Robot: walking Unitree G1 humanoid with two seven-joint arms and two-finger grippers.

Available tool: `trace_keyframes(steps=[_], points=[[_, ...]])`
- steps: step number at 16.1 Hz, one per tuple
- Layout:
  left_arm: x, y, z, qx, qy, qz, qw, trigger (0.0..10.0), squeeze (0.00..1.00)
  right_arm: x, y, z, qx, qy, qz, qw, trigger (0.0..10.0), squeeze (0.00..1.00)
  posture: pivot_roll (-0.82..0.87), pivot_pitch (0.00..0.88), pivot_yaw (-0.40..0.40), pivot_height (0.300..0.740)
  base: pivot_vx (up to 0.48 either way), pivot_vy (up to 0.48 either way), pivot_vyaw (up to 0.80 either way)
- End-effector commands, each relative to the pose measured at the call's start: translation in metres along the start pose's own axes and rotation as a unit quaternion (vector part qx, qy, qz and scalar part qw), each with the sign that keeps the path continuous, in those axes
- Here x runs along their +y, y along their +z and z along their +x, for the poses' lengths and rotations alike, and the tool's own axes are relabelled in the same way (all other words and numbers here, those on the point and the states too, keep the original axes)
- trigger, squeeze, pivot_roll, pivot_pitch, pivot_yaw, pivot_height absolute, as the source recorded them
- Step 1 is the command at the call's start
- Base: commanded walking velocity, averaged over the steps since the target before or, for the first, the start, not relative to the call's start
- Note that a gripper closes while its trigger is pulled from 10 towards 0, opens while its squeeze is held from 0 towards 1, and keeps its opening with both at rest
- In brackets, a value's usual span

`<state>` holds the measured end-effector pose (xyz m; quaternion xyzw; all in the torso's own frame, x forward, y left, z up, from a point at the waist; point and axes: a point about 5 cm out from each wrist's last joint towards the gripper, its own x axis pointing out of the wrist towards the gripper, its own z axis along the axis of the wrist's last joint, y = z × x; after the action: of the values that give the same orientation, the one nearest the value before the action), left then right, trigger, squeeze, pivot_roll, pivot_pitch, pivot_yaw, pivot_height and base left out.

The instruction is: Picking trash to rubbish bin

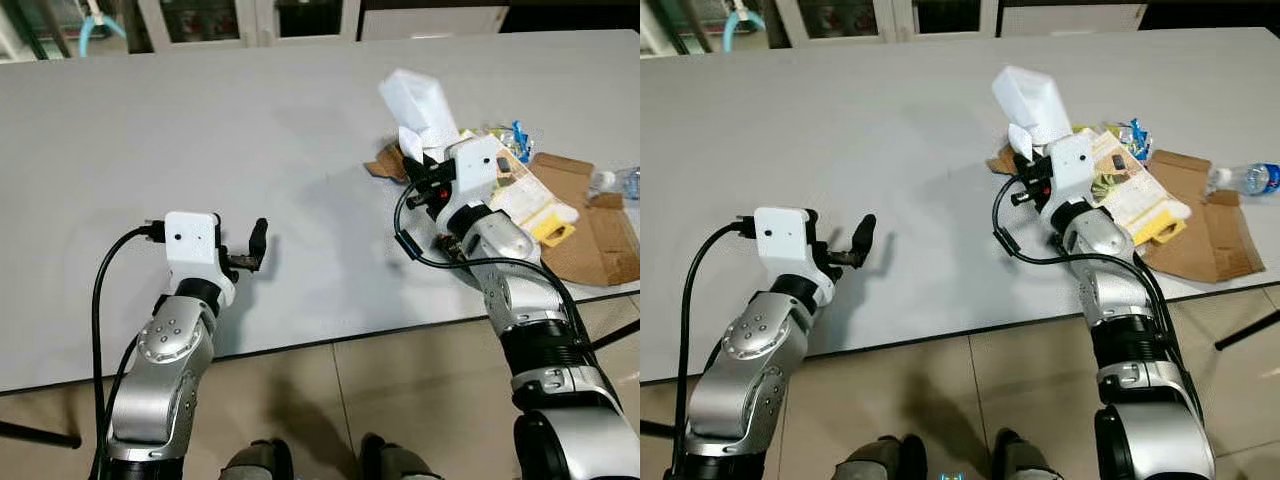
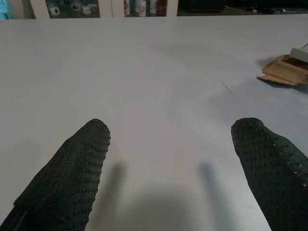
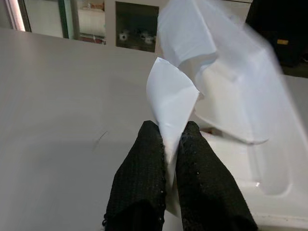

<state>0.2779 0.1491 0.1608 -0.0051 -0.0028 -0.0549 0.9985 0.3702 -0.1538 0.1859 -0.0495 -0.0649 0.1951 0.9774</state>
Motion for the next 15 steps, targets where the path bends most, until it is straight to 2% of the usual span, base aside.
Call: trace_keyframes(steps=[1, 4, 10, 15], points=[[0.0005, -0.0038, -0.0006, 0.007, 0.006, 0.003, 1.0, 10.0, 0.0, -0.0033, 0.0074, -0.0014, -0.012, -0.006, -0.001, 1.0, 10.0, 0.0, -0.04, 0.153, 0.028, 0.74, 0.0, 0.0, 0.0], [0.0038, -0.0049, 0.0007, 0.005, 0.015, 0.003, 1.0, 10.0, 0.0, -0.0007, 0.0121, -0.0033, -0.012, -0.006, -0.002, 1.0, 10.0, 0.0, -0.04, 0.153, 0.028, 0.74, 0.0, 0.0, 0.0], [0.0044, -0.0048, 0.001, 0.003, 0.013, -0.008, 1.0, 10.0, 0.0, -0.0066, 0.0135, -0.0084, -0.004, -0.005, -0.015, 1.0, 10.0, 0.0, -0.05, 0.146, 0.026, 0.74, 0.0, -0.423, 0.0], [0.005, -0.0048, 0.0017, 0.003, 0.014, -0.01, 1.0, 10.0, 0.0, -0.0034, 0.0152, -0.0066, -0.007, -0.003, -0.016, 1.0, 10.0, 0.0, -0.04, 0.144, 0.027, 0.74, 0.0, -0.452, 0.0]])
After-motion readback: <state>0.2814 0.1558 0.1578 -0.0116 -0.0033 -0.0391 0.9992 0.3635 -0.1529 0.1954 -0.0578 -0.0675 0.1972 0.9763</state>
